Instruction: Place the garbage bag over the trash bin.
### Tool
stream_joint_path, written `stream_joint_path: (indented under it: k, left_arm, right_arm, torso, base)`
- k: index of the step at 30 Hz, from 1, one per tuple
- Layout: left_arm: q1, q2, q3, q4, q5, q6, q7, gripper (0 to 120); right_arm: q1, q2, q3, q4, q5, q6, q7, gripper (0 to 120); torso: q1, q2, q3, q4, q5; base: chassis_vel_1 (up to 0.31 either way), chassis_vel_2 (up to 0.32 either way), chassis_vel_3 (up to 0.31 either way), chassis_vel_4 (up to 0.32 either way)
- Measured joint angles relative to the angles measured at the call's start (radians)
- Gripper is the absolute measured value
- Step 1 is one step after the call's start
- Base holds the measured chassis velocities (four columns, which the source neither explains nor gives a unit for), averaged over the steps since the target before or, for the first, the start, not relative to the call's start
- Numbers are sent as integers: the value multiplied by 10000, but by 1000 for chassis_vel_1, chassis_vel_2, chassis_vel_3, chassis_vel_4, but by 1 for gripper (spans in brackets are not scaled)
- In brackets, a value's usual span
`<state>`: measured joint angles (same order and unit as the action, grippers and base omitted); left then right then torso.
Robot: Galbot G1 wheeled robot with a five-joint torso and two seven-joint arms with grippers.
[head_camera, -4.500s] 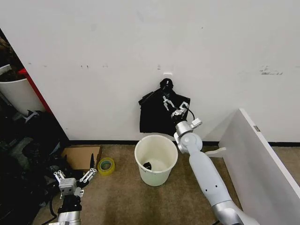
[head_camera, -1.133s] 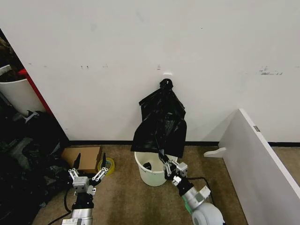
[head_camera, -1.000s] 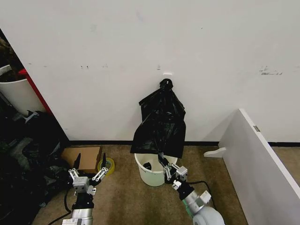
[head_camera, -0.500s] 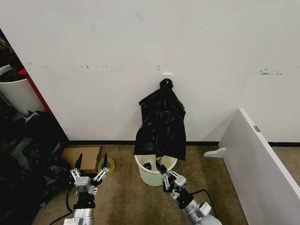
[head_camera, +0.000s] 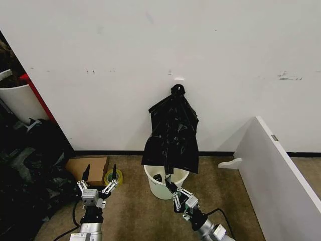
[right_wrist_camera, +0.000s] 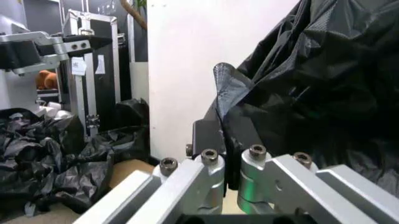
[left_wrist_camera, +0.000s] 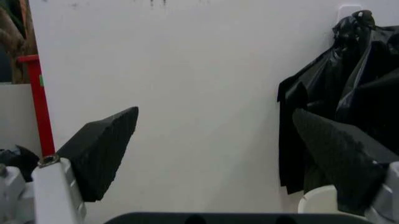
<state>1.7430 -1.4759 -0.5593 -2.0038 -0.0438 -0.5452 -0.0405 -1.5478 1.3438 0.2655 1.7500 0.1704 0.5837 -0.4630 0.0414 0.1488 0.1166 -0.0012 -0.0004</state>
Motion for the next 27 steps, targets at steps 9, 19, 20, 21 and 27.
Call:
stream_joint_path:
  k: [9, 19, 20, 21, 27]
  left_arm:
    - [-37, -15, 40, 61, 0, -6, 0, 98]
    - [-50, 163, 211, 4, 0, 13, -1, 98]
    - [-52, 278, 272, -60, 0, 43, -1, 98]
    - [-52, 278, 272, -60, 0, 43, -1, 98]
    - [-258, 879, 539, -168, -24, 255, 17, 98]
  right_arm:
    - [-178, 8, -28, -189, -242, 369, -233, 0]
    - [38, 134, -131, -52, -176, 227, 231, 0]
    - [85, 136, -146, -1, -126, 162, 326, 0]
    - [85, 136, -146, -1, -126, 162, 326, 0]
    - [372, 138, -188, 269, -43, -347, 1023, 0]
  torso:
    - [0, 0, 0, 0, 0]
    - [0, 0, 0, 0, -1]
    - [0, 0, 0, 1, -1]
    - [0, 0, 0, 1, -1]
    - [0, 0, 0, 0, 0]
  base:
    - [0, 0, 0, 0]
    - [0, 0, 0, 0]
    - [0, 0, 0, 0]
    - [0, 0, 0, 0]
    - [0, 0, 0, 0]
